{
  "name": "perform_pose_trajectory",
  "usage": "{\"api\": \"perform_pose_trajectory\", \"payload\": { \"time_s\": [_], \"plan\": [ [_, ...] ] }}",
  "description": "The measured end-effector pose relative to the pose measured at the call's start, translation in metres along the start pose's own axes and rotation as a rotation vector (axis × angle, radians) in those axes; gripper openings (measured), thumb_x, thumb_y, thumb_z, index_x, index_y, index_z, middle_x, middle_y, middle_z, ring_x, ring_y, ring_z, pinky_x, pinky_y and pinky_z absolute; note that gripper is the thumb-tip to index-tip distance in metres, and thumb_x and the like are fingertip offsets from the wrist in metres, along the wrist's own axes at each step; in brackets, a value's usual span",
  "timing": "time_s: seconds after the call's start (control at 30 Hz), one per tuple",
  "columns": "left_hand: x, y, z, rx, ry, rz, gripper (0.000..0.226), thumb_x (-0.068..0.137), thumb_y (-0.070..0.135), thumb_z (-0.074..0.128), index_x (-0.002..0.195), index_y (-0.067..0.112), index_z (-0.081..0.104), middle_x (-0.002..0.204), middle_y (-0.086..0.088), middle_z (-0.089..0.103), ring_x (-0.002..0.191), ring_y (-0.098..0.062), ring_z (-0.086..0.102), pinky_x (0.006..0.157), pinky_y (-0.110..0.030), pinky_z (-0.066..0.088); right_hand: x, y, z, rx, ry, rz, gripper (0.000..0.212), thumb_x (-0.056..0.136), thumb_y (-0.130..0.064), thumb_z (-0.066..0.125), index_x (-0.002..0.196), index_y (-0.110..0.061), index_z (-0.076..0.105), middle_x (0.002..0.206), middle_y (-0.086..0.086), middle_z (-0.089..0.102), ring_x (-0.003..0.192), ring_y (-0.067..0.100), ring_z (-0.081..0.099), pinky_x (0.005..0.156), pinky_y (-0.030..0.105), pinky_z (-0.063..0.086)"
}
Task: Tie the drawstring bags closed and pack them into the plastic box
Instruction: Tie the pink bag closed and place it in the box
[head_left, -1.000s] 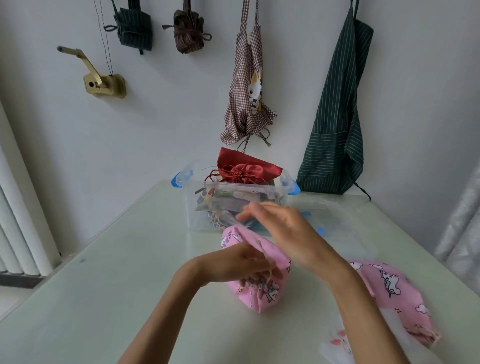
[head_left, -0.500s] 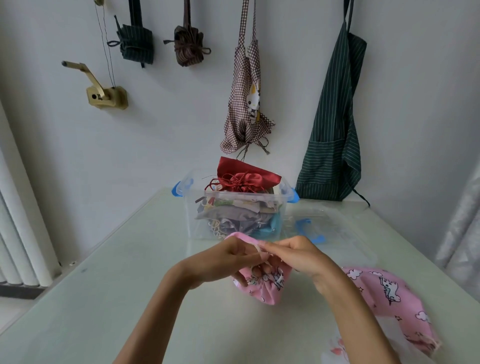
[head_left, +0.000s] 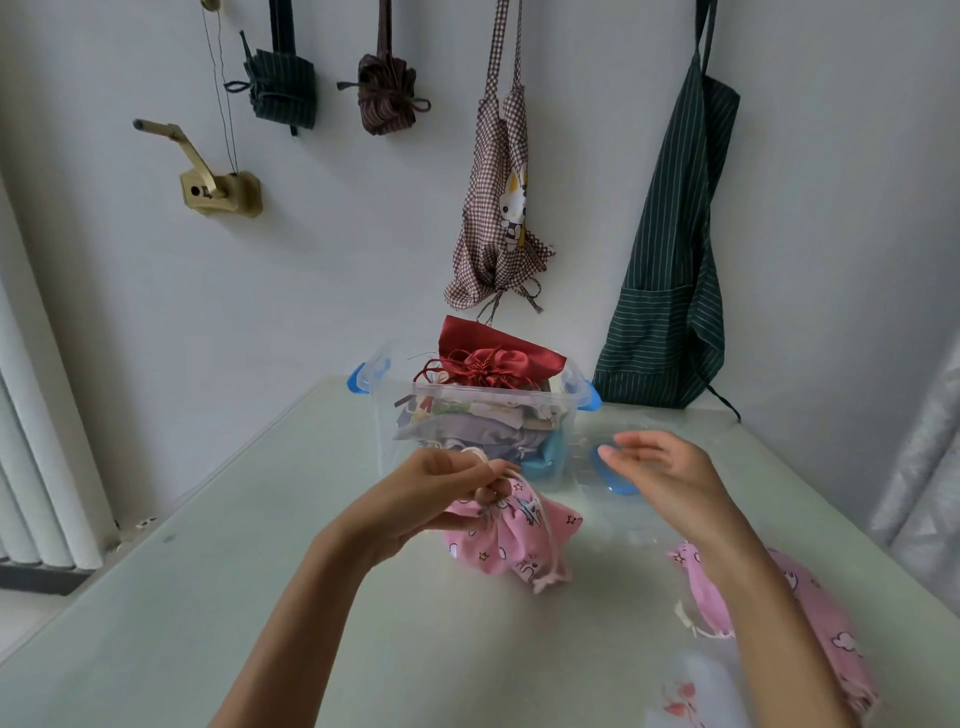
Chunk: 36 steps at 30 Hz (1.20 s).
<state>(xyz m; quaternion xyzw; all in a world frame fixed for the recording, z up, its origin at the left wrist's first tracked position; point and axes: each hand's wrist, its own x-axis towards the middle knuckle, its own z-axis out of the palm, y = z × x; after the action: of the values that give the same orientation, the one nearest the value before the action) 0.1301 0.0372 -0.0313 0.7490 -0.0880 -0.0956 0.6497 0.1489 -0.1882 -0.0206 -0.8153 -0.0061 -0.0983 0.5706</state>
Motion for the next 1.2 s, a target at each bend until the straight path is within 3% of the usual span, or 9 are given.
{"api": "perform_pose_trajectory", "payload": {
  "time_s": [0.17, 0.3, 0.37, 0.47, 0.57, 0.7, 0.77, 0.87, 1.2],
  "plan": [
    [-0.003, 0.001, 0.002, -0.005, -0.042, 0.002, 0.024, 0.087, 0.033, 0.058, 0.081, 0.017, 0.076, 0.111, -0.01, 0.069, 0.098, -0.013, 0.064, 0.077, -0.023, 0.056, -0.015, -0.011, 0.024, -0.272, -0.373, -0.165, 0.016, 0.075, -0.042, 0.073, 0.086, -0.031, 0.073, 0.084, -0.013, 0.072, 0.054, -0.009, 0.052, 0.065, 0.014, 0.041],
    [-0.001, -0.001, 0.0, -0.056, -0.016, -0.033, 0.024, 0.089, 0.026, 0.06, 0.088, 0.009, 0.076, 0.092, -0.005, 0.072, 0.083, -0.009, 0.066, 0.07, -0.019, 0.054, -0.017, -0.012, 0.031, -0.299, -0.246, -0.245, 0.01, 0.073, -0.04, 0.076, 0.07, -0.03, 0.072, 0.058, -0.014, 0.065, 0.052, 0.002, 0.054, 0.059, 0.023, 0.046],
    [0.0, -0.002, 0.0, -0.12, 0.007, -0.057, 0.025, 0.085, 0.027, 0.064, 0.09, 0.005, 0.075, 0.086, -0.005, 0.072, 0.077, -0.009, 0.065, 0.069, -0.017, 0.055, -0.018, -0.016, 0.027, -0.243, -0.261, -0.307, 0.009, 0.071, -0.038, 0.078, 0.07, -0.029, 0.074, 0.062, -0.008, 0.067, 0.056, 0.009, 0.059, 0.06, 0.027, 0.048],
    [0.001, -0.002, -0.001, -0.239, 0.004, -0.085, 0.029, 0.074, 0.028, 0.071, 0.09, 0.004, 0.075, 0.087, -0.006, 0.072, 0.078, -0.01, 0.065, 0.078, -0.016, 0.056, -0.025, -0.022, 0.025, -0.274, -0.358, -0.404, 0.008, 0.071, -0.032, 0.08, 0.078, -0.029, 0.077, 0.065, -0.014, 0.066, 0.056, -0.003, 0.052, 0.053, 0.011, 0.037],
    [0.001, -0.002, -0.002, -0.263, 0.02, -0.112, 0.012, 0.08, 0.017, 0.07, 0.086, 0.012, 0.078, 0.088, -0.007, 0.074, 0.077, -0.011, 0.068, 0.079, -0.019, 0.056, -0.028, -0.025, 0.028, -0.319, -0.382, -0.44, 0.015, 0.073, -0.043, 0.074, 0.081, -0.031, 0.077, 0.069, -0.016, 0.067, 0.061, 0.0, 0.053, 0.056, 0.014, 0.039],
    [-0.001, 0.0, -0.001, -0.217, 0.037, -0.111, 0.017, 0.079, 0.002, 0.068, 0.073, 0.014, 0.079, 0.082, -0.006, 0.075, 0.072, -0.011, 0.069, 0.072, -0.018, 0.058, -0.021, -0.02, 0.031, -0.332, -0.292, -0.417, 0.022, 0.085, -0.047, 0.058, 0.084, -0.027, 0.067, 0.08, -0.011, 0.067, 0.072, 0.004, 0.059, 0.067, 0.018, 0.047],
    [-0.002, 0.0, -0.001, -0.151, 0.027, -0.08, 0.023, 0.078, -0.001, 0.068, 0.066, 0.015, 0.077, 0.077, -0.003, 0.074, 0.07, -0.008, 0.068, 0.065, -0.016, 0.056, -0.02, -0.016, 0.034, -0.318, -0.384, -0.36, 0.009, 0.089, -0.035, 0.059, 0.094, -0.03, 0.063, 0.089, -0.014, 0.064, 0.078, 0.001, 0.058, 0.068, 0.014, 0.045],
    [-0.001, -0.001, 0.0, 0.003, 0.072, -0.02, 0.021, 0.076, 0.0, 0.071, 0.065, 0.017, 0.076, 0.073, -0.001, 0.073, 0.067, -0.006, 0.066, 0.063, -0.015, 0.053, -0.02, -0.008, 0.04, -0.203, -0.588, -0.262, 0.019, 0.089, -0.02, 0.062, 0.094, -0.037, 0.067, 0.088, -0.015, 0.068, 0.079, -0.006, 0.059, 0.073, 0.008, 0.043],
    [-0.001, -0.005, 0.007, 0.203, 0.304, 0.326, 0.013, 0.071, 0.002, 0.079, 0.08, 0.011, 0.076, 0.077, 0.0, 0.076, 0.073, -0.014, 0.073, 0.071, -0.023, 0.058, -0.016, -0.003, 0.04, -0.074, -0.481, -0.224, 0.01, 0.083, -0.029, 0.069, 0.078, -0.024, 0.075, 0.075, -0.003, 0.07, 0.065, 0.002, 0.053, 0.06, 0.013, 0.038]
  ]
}}
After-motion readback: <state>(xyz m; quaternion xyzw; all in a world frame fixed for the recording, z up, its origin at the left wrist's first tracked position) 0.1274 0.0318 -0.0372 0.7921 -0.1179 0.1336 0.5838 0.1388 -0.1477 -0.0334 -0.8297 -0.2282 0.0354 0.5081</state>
